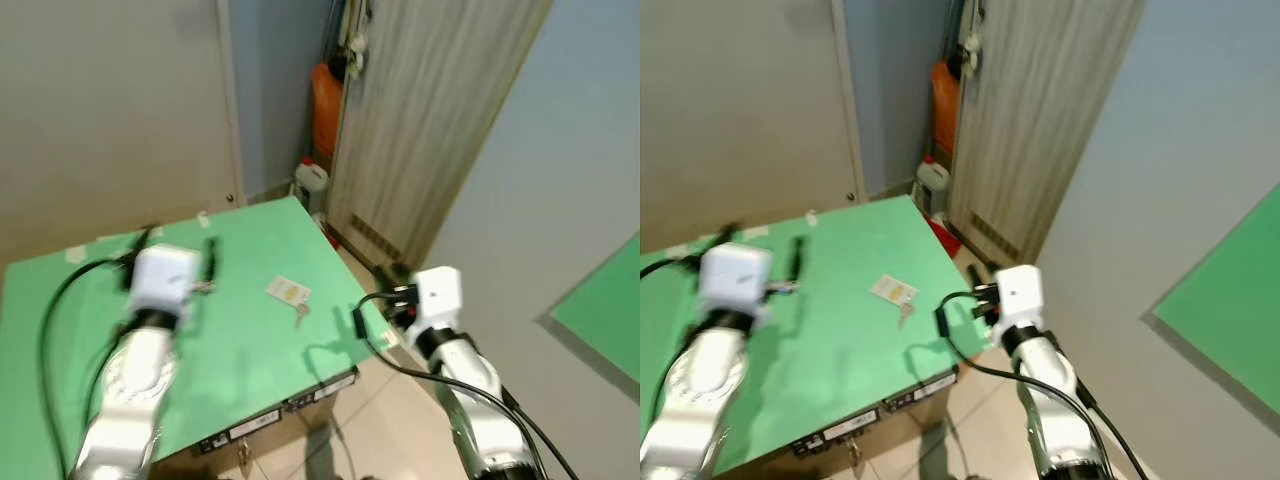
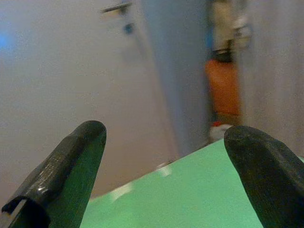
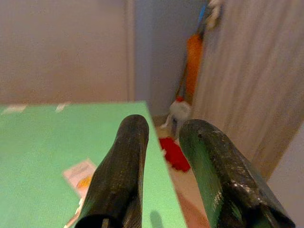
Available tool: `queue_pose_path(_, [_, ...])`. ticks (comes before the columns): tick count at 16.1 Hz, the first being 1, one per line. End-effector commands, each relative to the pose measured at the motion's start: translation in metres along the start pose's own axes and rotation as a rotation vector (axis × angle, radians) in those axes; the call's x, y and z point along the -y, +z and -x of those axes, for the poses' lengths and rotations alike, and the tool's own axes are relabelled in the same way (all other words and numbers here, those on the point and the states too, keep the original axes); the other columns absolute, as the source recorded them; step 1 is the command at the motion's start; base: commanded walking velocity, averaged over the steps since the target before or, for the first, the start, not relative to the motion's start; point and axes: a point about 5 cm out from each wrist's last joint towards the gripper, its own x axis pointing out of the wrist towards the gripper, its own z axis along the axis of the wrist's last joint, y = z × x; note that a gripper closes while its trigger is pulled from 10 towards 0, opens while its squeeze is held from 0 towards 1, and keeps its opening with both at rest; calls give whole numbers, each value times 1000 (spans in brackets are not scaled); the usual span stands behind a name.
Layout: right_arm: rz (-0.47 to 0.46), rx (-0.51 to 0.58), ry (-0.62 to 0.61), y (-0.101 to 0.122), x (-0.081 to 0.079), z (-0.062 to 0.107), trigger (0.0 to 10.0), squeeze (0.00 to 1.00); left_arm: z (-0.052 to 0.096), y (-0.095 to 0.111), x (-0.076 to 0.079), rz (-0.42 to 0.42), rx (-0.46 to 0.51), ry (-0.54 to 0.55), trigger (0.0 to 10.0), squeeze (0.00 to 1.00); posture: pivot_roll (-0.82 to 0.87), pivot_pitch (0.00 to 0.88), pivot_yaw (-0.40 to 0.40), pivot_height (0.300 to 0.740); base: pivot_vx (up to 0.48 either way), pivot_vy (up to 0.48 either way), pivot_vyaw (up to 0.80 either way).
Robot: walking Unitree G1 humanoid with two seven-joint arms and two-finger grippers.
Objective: Hang keys on a hook
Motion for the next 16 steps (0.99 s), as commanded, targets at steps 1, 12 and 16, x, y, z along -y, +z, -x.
queue_pose_path(1, [-32,36,-66,4,8,4,10000,0,3,7,3,24,36,-23,10000,0,50,0,-33,732,0,0,0])
queue_pose_path(12, [-17,-64,-83,-16,0,12,10000,0,-11,-11,25,158,-66,-121,10000,0,27,22,5,732,67,-234,-113])
queue_pose_path(16, [-14,-86,-50,-19,-2,13,10000,0,-12,-15,19,161,-103,-72,10000,0,35,32,-8,732,145,-188,0])
